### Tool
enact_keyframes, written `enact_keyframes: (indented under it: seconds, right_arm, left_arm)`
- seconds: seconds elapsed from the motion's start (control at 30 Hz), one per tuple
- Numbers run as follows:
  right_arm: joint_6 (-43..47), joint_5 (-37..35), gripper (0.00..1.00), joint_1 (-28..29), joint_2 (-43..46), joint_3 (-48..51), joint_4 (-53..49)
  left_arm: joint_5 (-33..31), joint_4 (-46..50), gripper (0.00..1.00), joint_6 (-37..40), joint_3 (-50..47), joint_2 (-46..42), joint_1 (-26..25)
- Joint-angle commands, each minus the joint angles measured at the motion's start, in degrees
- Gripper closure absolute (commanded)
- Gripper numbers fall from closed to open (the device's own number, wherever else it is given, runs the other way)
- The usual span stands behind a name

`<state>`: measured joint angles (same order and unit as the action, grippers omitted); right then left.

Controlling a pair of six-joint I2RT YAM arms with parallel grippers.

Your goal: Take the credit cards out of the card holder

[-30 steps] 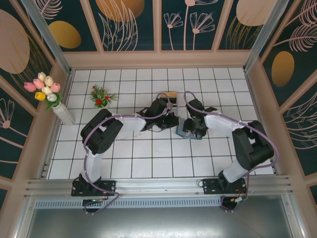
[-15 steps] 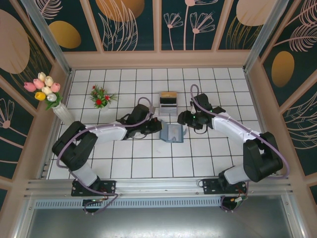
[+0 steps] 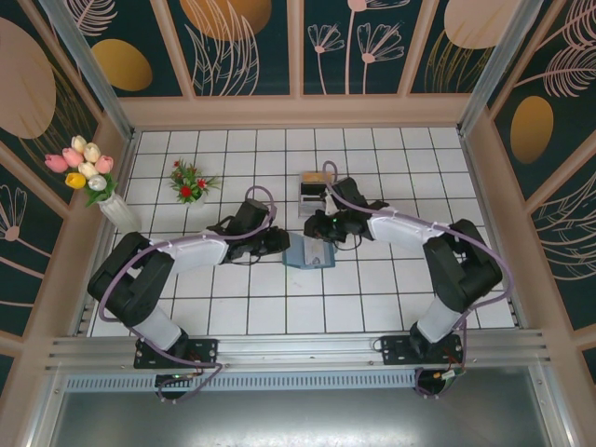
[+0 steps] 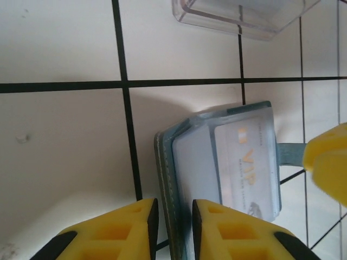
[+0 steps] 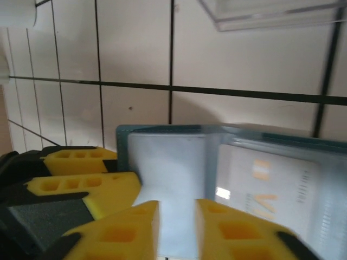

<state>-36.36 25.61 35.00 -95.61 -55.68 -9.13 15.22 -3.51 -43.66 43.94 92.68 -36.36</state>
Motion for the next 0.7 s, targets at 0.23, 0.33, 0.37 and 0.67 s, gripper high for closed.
enact_keyframes:
  seconds: [0.23, 0.33, 0.37, 0.67]
  right_arm:
    - [-1.5, 3.7, 0.91, 1.6, -7.2, -4.3, 4.1]
    - [-0.9, 5.0, 0.91, 2.3, -9.4, -5.3, 3.9]
    - [-0.7, 5.1, 0.91, 2.6, -10.0, -5.6, 3.7]
    - [-0.7, 2.6, 0.94, 3.0, -13.0, -6.5, 1.9]
  left_arm:
    - [-6.6, 8.7, 0.68, -0.7, 1.8, -8.5, 0.4]
    - [-4.6, 7.1, 0.74, -2.5, 1.5, -10.6, 0.4]
    - [-2.9, 5.5, 0.77, -3.5, 1.0, -11.2, 0.4]
    - [6.4, -9.9, 0.97, -12.3, -4.0, -7.9, -1.0]
